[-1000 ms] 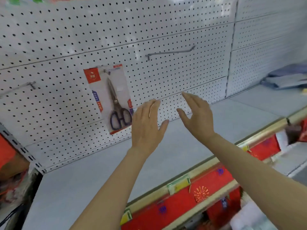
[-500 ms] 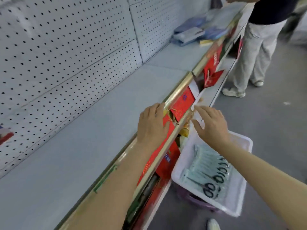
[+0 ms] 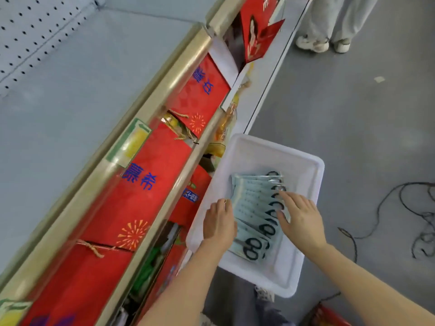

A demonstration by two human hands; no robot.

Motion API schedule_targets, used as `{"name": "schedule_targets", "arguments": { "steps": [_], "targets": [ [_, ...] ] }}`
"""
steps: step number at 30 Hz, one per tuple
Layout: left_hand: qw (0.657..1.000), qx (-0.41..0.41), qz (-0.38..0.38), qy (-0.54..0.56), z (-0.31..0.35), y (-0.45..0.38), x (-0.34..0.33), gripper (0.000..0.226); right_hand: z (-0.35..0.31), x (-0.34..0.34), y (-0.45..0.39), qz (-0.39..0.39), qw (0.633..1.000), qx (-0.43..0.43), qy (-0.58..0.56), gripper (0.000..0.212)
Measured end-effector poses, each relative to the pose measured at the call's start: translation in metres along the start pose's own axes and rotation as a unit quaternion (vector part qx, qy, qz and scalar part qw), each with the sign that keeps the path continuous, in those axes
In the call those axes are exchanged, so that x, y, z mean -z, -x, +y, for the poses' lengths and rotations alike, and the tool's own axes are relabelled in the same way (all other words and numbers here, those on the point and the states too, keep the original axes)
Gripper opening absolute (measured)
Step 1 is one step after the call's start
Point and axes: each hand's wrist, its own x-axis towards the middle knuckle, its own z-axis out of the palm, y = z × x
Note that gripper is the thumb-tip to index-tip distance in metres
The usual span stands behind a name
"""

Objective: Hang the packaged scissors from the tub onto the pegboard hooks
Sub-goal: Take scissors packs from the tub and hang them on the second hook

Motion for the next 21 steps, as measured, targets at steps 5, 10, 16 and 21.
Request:
{"name": "schedule_targets", "arguments": {
  "steps": [5,10,16,21],
  "targets": [
    [0.986,0.036,-0.147,-0.072,-0.004,-0.026,-0.069,0.098,0.016,-0.044,0.013,-0.054,0.999,0.006,-0.002,0.049],
    [0.965,0.145,-0.208,-0.069,-0.012,-0.037,-0.115,0.129,0.018,-0.078,0.024,-0.094,0.995,0.009,-0.011,0.05],
    [0.984,0.113,-0.089,-0.101,-0.003,-0.051,-0.131,0.133,0.022,-0.101,0.03,-0.132,0.991,0.011,-0.013,0.065],
    [0.997,0.07,-0.039,-0.022,0.008,-0.098,-0.125,0.132,0.034,-0.114,0.017,-0.131,0.991,-0.014,-0.006,0.074]
  ]
}}
